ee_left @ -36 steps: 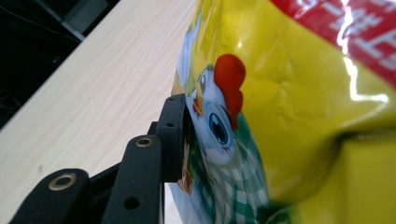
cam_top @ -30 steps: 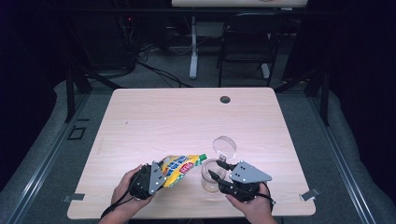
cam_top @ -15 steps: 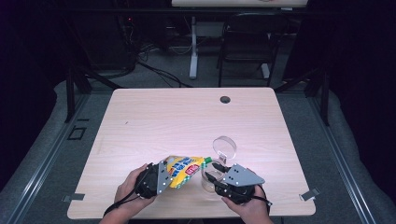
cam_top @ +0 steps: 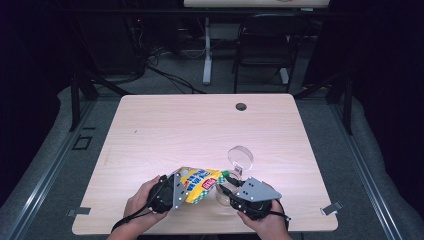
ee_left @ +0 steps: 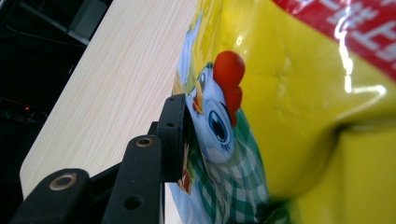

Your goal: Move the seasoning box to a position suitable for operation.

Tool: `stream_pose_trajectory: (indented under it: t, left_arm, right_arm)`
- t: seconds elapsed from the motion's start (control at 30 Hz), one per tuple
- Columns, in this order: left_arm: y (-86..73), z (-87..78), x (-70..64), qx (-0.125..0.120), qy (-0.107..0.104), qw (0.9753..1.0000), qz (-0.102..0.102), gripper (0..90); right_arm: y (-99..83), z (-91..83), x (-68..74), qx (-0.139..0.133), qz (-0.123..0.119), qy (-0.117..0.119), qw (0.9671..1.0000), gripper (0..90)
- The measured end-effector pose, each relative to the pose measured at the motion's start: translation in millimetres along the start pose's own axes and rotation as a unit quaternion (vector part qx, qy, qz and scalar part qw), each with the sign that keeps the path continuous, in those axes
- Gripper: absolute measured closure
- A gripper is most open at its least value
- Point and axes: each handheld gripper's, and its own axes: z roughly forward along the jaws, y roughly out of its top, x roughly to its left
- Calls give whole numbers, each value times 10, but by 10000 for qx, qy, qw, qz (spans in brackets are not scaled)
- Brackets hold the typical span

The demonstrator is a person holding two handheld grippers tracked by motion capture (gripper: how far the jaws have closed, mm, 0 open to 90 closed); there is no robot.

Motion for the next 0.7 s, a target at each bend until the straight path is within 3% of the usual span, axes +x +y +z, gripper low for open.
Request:
stream_pose_trajectory:
  t: [0.1,0.27,0.37,0.7]
  left_arm:
    - [-10,-6,-14,75,63,9999,137,640]
    - [-23,6,-27,102,128,9997,191,641]
    - [-18,-4,-33,194,223,9988,382,640]
    - [-31,22,-46,206,239,9987,391,642]
  right_arm:
    - [-7,30,14,25,-6,39,10000,693]
    - [-4,58,34,87,-54,26,9999,718]
    - [-10,71,35,101,-31,11,9999,741]
    - [-11,87,49,193,-68,10,9998,775]
